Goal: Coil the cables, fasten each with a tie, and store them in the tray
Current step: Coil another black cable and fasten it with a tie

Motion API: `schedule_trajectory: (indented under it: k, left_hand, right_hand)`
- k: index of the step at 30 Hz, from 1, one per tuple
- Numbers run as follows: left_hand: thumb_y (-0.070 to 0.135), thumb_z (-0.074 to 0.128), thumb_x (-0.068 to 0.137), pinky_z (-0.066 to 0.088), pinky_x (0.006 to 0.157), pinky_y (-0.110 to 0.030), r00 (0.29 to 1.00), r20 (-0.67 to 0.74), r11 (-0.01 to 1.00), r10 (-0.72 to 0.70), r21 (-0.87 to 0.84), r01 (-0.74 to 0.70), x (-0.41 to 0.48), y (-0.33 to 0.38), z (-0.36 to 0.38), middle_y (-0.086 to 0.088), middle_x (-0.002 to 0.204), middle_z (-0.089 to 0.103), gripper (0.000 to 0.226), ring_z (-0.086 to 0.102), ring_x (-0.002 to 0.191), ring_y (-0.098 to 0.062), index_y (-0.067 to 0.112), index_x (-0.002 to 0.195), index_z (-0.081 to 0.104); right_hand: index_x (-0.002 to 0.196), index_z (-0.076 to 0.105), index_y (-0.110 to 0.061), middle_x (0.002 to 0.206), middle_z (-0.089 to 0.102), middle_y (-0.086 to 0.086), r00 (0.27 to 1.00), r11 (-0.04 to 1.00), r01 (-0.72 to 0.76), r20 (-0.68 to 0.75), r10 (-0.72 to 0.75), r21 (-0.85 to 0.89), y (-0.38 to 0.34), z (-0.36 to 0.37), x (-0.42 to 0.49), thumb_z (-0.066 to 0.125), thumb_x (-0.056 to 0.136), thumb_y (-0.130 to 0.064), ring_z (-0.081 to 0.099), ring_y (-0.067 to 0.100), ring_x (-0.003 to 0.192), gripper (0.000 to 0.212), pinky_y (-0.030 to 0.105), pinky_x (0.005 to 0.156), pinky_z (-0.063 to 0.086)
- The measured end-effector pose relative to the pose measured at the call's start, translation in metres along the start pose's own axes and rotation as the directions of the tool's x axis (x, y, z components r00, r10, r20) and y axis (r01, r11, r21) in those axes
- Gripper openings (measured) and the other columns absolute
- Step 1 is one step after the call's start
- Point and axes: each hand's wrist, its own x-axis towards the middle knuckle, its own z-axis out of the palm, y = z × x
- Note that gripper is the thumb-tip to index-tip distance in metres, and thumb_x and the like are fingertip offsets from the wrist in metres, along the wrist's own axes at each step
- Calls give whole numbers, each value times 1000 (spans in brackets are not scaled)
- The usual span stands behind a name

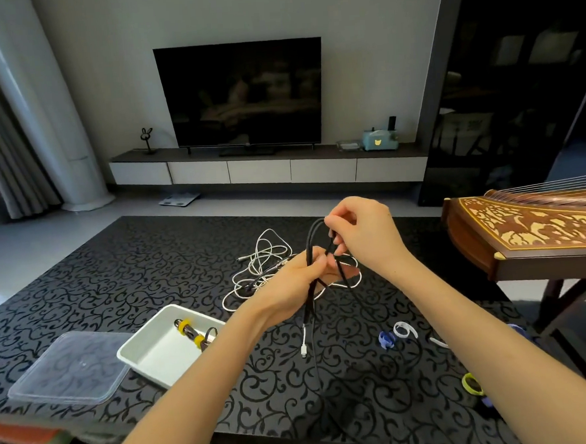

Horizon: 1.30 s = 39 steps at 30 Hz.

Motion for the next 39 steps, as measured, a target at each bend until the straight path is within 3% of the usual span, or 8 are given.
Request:
schedule_trajectory:
  k: [6, 12, 16, 19, 23, 27, 30, 39]
  left_hand:
    - [17, 27, 105, 51, 94, -44, 1000, -14, 993, 22, -112, -23, 2, 9, 8, -5, 73, 62, 24, 63, 80, -24, 10, 100, 50]
    - [13, 29, 104, 42, 43, -21, 970, -243, 960, 12, -267, -79, 18, 28, 20, 7, 48, 36, 29, 39, 40, -8, 11, 80, 44]
    - [20, 27, 105, 31, 35, -18, 917, -397, 860, 38, -454, -233, 32, 57, 13, 7, 46, 32, 32, 29, 35, -6, 12, 78, 41]
    - [19, 26, 105, 20, 31, -16, 848, -526, 826, 64, -449, -340, 42, 74, 3, 9, 44, 27, 31, 22, 33, -4, 13, 76, 38]
    - [15, 26, 103, 16, 31, -17, 750, -644, 882, 148, -258, -395, 38, 90, -30, 7, 45, 27, 32, 20, 32, -4, 16, 73, 37]
    - [24, 38, 101, 32, 46, -18, 611, -618, 794, 495, 607, -30, 22, 92, -68, 5, 63, 40, 27, 37, 52, -8, 22, 74, 41]
    - [47, 52, 93, 33, 46, -8, 724, -509, 628, 466, 766, 135, 16, 74, -68, 9, 66, 47, 32, 43, 57, -1, 23, 73, 43]
    - [74, 49, 70, 22, 36, -17, 979, -181, 993, -97, 53, 108, 0, 21, -29, 10, 47, 23, 66, 20, 39, -6, 12, 80, 67]
  right_hand:
    - [88, 63, -8, 74, 65, 8, 999, 991, -40, -15, 42, 125, 2, 3, 7, 55, 93, -10, 62, 8, 54, 9, 23, 53, 56]
    - [100, 62, -19, 94, 64, 0, 989, 980, -103, -86, 119, 173, 14, 7, 7, 54, 94, -23, 62, 13, 84, 11, 29, 73, 53]
    - [124, 54, -17, 100, 71, 6, 880, 751, -456, 370, 300, 477, 28, 25, -34, 30, 101, -43, 69, 17, 90, 41, 27, 86, 47]
    - [110, 61, -12, 76, 70, 9, 678, 575, -625, 732, 67, 527, 46, 31, -71, 31, 98, -49, 70, 25, 77, 49, 40, 91, 48]
    - [92, 60, -5, 51, 43, -5, 650, 599, -596, 759, -31, 535, 78, 18, -94, 51, 94, -27, 43, 9, 46, 24, 31, 69, 52]
    - [91, 63, -6, 53, 39, -5, 868, 872, -397, 427, 255, 286, 101, -3, -86, 45, 100, -15, 36, 6, 46, 22, 17, 51, 38]
    - [86, 66, -13, 55, 41, -12, 956, 972, -145, 280, 88, 187, 76, -6, -67, 46, 99, -15, 35, 1, 47, 23, 13, 48, 27]
    - [82, 62, -7, 51, 47, -14, 905, 964, 249, 333, -266, 92, -1, -11, -13, 45, 98, -9, 40, 2, 48, 23, 14, 51, 29]
